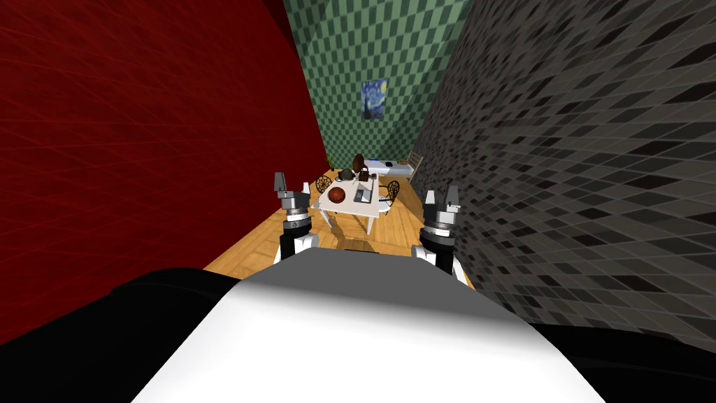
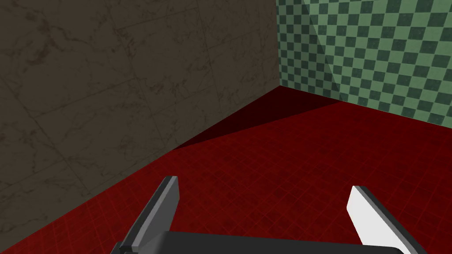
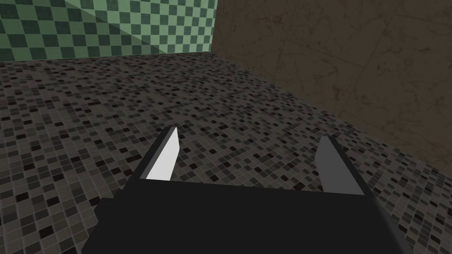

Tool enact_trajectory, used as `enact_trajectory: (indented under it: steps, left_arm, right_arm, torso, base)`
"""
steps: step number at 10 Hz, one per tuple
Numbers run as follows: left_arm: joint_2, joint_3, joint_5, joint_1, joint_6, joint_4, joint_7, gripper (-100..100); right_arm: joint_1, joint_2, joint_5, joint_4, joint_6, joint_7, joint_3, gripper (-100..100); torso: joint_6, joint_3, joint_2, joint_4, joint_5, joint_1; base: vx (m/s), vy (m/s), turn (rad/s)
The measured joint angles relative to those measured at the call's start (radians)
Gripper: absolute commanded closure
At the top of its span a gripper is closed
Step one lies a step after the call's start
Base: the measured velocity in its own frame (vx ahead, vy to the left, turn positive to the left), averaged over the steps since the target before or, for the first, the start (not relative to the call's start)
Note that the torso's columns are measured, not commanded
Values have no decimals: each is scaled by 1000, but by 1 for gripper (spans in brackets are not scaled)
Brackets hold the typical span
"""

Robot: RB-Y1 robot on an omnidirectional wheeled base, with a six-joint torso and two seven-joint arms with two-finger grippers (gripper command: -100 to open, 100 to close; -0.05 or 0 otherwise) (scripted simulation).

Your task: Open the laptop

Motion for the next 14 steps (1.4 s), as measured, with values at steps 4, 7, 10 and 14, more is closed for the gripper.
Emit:
enact_trajectory:
  steps: [4, 7, 10, 14]
  left_arm:
    - [0, 0, 0, 0, 0, 0, 0, 0]
    - [0, 0, 0, 0, 0, 0, 0, 0]
    - [0, 0, 0, 0, 0, 0, 0, 0]
    - [0, 0, 0, 0, 0, 0, 0, 0]
  right_arm:
    - [0, 0, 0, 0, 0, 0, 0, 0]
    - [0, 0, 0, 0, 0, 0, 0, 0]
    - [0, 0, 0, 0, 0, 0, 0, -100]
    - [-48, -86, 36, 57, 16, 63, 11, -100]
  torso:
    - [0, -497, 248, 248, 0, 0]
    - [0, -939, 470, 470, 0, 0]
    - [0, -1382, 691, 691, 0, 0]
    - [0, -1477, 737, 737, 0, 1]
  base:
    - [0, 0, 0]
    - [0, 0, 0]
    - [6, 10, -8]
    - [45, 71, -34]
